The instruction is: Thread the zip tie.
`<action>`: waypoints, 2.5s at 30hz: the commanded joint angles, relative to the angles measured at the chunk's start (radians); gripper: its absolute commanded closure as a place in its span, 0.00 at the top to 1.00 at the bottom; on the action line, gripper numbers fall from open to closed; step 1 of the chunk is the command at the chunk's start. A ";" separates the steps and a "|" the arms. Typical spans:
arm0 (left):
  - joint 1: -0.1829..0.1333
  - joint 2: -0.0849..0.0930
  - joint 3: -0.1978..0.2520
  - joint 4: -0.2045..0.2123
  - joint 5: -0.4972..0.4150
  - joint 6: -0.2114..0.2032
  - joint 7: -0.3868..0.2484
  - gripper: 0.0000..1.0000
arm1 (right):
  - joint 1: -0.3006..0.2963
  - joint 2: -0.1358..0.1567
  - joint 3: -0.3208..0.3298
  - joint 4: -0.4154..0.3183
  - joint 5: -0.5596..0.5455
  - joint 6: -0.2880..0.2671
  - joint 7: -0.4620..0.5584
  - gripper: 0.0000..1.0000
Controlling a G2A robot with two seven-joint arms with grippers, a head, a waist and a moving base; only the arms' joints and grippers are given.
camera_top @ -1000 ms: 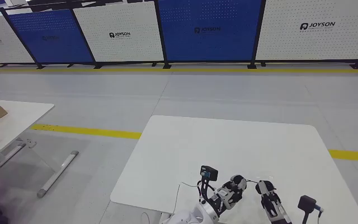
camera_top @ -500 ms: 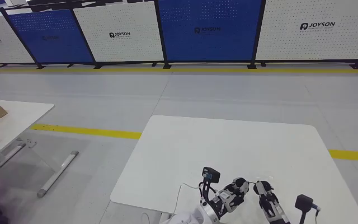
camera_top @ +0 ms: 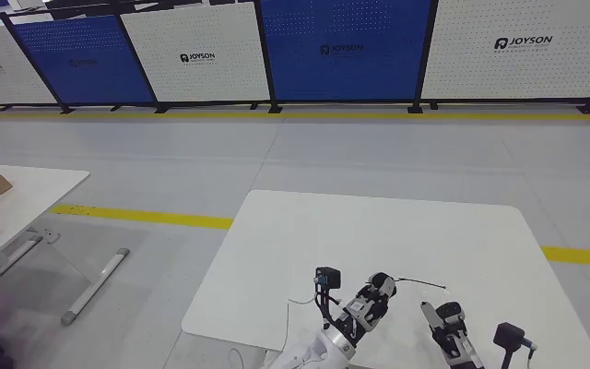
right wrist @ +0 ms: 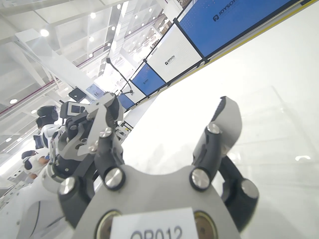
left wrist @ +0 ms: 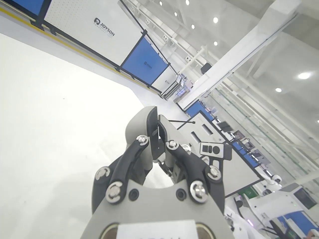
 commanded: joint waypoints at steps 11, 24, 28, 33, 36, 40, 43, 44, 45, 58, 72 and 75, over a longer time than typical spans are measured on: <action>-0.005 0.000 -0.011 0.003 -0.048 -0.011 -0.022 0.00 | -0.004 0.000 0.007 -0.003 0.004 0.000 0.006 1.00; -0.007 -0.004 -0.005 -0.002 -0.080 -0.009 -0.027 0.00 | -0.004 0.000 0.007 -0.003 0.004 0.000 0.006 1.00; -0.014 -0.014 0.011 -0.003 -0.158 -0.009 -0.033 0.00 | 0.008 0.000 0.021 0.005 -0.063 0.006 -0.009 1.00; -0.017 -0.023 0.017 -0.006 -0.263 -0.009 -0.048 0.00 | -0.006 0.001 0.054 0.014 -0.209 0.019 -0.079 1.00; -0.014 -0.025 0.011 -0.018 -0.366 0.005 -0.095 0.00 | -0.018 0.005 0.082 0.010 -0.336 0.056 -0.086 1.00; -0.023 -0.025 -0.004 -0.020 -0.458 0.024 -0.163 0.00 | -0.036 0.005 0.095 0.000 -0.433 0.096 -0.099 1.00; -0.023 -0.025 -0.004 -0.020 -0.458 0.024 -0.163 0.00 | -0.037 0.005 0.096 -0.002 -0.435 0.101 -0.104 1.00; -0.023 -0.025 -0.004 -0.020 -0.458 0.024 -0.163 0.00 | -0.037 0.005 0.096 -0.002 -0.435 0.101 -0.104 1.00; -0.023 -0.025 -0.004 -0.020 -0.458 0.024 -0.163 0.00 | -0.037 0.005 0.096 -0.002 -0.435 0.101 -0.104 1.00; -0.045 -0.032 0.007 -0.016 -0.577 0.045 -0.246 0.00 | 0.059 0.014 0.075 0.017 -0.257 0.000 0.236 1.00; -0.050 -0.033 0.008 -0.014 -0.582 0.046 -0.243 0.00 | 0.071 0.008 0.073 0.021 -0.247 0.039 0.200 1.00; -0.050 -0.035 0.011 -0.011 -0.587 0.032 -0.235 0.00 | 0.073 0.004 0.075 0.030 -0.224 0.052 0.165 1.00</action>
